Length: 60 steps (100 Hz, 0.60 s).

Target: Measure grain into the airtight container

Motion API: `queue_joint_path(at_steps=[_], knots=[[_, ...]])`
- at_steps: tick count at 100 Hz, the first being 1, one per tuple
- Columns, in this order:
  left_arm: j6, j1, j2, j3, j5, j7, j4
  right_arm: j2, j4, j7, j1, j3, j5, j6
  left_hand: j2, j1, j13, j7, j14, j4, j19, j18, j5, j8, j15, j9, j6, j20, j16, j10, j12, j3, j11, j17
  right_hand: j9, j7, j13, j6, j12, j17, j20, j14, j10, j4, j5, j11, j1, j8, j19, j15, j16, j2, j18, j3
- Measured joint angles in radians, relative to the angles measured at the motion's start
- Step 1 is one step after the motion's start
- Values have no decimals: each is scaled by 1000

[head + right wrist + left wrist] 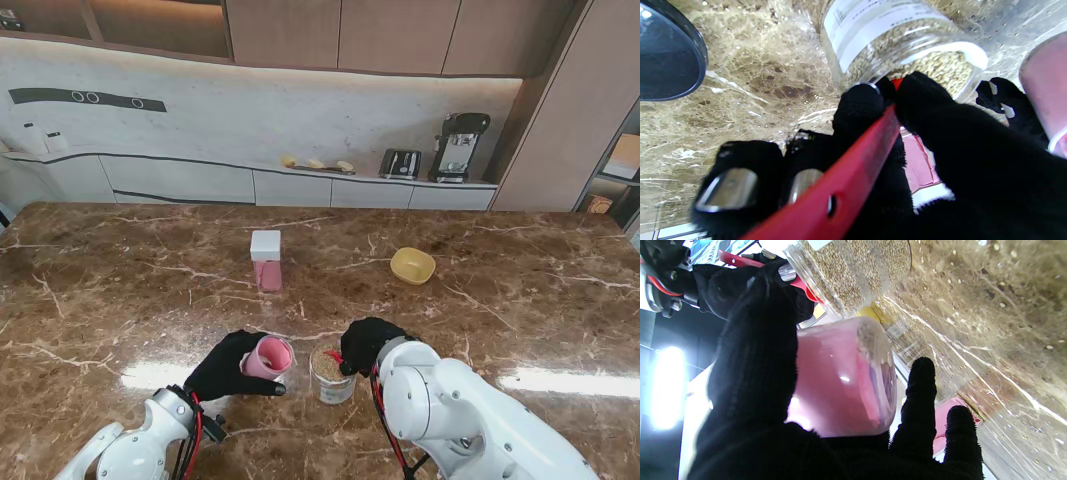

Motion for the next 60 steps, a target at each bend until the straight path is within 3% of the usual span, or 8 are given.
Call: queue_joint_path(at_steps=[30,60], knots=[[0,-1,0,1,0,1,1,3,7,-11,11,3,72,37,0,0,0,0,0,0,0,0,0,0,0,0,0,0,0,0,-1,0,0,0,0,0,0,1,0,0,0,0,0,0,0,1,1,0,1,3,0,0,0,0],[0,-2,0,2,-1,1,3,3,13,-36,19,19,204,91,0,0,0,0,0,0,0,0,0,0,0,0,0,0,0,0,-2,0,0,0,0,0,0,1,0,0,0,0,0,0,0,6,3,0,1,8,0,0,0,0]])
